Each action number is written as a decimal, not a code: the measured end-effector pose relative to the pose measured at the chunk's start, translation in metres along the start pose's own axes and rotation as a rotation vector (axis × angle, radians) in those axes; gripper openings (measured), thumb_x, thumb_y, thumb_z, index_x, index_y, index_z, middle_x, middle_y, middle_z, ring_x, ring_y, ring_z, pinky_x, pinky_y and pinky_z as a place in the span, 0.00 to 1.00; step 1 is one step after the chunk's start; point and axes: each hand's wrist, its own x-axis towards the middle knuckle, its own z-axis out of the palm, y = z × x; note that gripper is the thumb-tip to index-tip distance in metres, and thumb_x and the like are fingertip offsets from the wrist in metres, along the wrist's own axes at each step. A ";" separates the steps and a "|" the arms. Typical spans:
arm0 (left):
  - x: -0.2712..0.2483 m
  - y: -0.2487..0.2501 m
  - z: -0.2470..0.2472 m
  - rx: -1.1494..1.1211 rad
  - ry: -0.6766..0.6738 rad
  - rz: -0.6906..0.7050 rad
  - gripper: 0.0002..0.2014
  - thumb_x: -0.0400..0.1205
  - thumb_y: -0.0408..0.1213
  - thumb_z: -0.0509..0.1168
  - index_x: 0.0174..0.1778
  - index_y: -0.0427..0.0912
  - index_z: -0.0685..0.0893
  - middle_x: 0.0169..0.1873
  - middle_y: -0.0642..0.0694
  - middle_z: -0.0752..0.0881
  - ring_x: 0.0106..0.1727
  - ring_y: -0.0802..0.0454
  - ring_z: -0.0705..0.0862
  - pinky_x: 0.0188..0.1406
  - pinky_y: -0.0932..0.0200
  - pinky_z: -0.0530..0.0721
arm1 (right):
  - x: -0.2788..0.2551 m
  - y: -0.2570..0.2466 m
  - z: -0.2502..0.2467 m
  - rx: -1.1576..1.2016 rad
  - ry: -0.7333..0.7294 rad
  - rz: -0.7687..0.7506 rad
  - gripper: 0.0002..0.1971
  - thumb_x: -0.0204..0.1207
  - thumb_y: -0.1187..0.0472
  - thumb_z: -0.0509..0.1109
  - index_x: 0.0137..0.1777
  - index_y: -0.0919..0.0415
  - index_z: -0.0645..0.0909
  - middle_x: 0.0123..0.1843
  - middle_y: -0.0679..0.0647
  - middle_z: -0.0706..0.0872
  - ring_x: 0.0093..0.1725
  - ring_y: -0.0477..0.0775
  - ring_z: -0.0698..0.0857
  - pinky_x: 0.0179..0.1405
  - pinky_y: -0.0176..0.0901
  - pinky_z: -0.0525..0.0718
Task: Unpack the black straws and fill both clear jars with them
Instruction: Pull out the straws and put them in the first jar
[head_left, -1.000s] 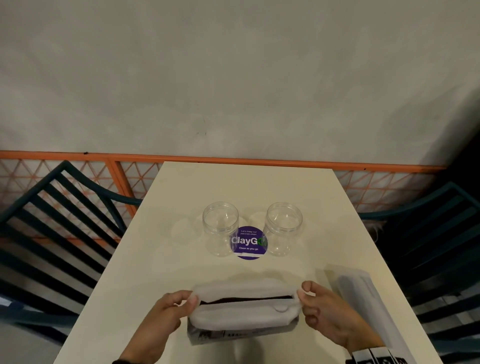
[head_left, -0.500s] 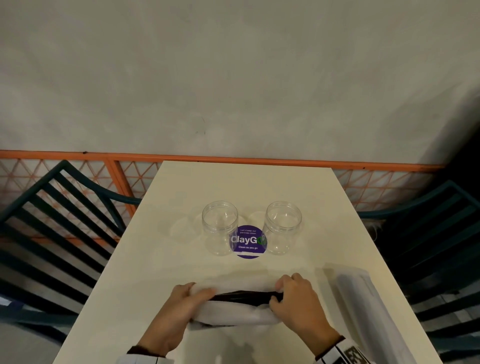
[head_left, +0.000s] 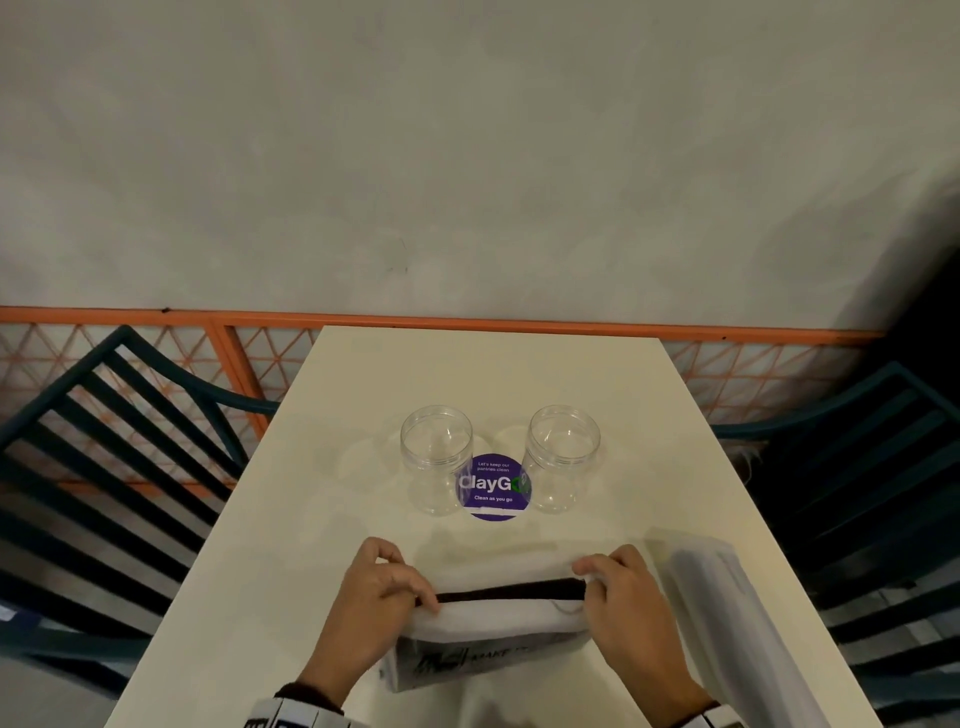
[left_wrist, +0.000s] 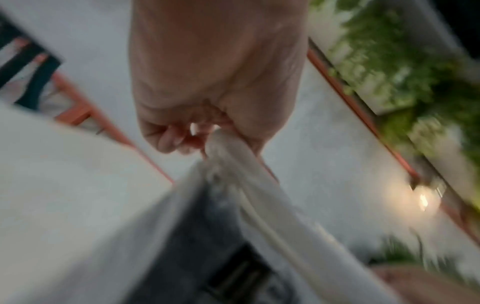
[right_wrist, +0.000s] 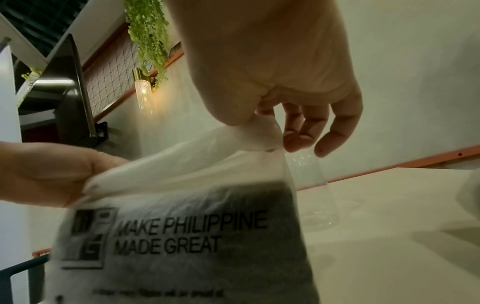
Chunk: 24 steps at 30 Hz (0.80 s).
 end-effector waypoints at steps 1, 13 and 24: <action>0.002 -0.004 -0.001 0.084 -0.005 0.010 0.29 0.74 0.21 0.62 0.24 0.66 0.85 0.41 0.50 0.72 0.43 0.56 0.78 0.38 0.79 0.72 | -0.003 0.001 -0.002 -0.017 0.006 -0.012 0.14 0.77 0.64 0.59 0.52 0.51 0.85 0.51 0.49 0.77 0.47 0.50 0.82 0.50 0.44 0.82; -0.004 0.009 0.001 0.293 -0.092 0.149 0.25 0.74 0.27 0.62 0.67 0.50 0.77 0.51 0.54 0.76 0.50 0.60 0.77 0.45 0.86 0.69 | -0.003 -0.042 -0.002 -0.136 -0.276 -0.596 0.17 0.73 0.55 0.55 0.58 0.51 0.80 0.53 0.51 0.80 0.53 0.52 0.79 0.56 0.46 0.81; -0.023 0.046 -0.010 0.143 0.034 0.394 0.21 0.75 0.30 0.64 0.57 0.60 0.80 0.50 0.63 0.83 0.54 0.71 0.78 0.52 0.81 0.72 | 0.012 -0.095 0.021 0.117 -0.369 -0.763 0.19 0.72 0.49 0.63 0.59 0.58 0.77 0.57 0.54 0.83 0.54 0.46 0.78 0.56 0.37 0.77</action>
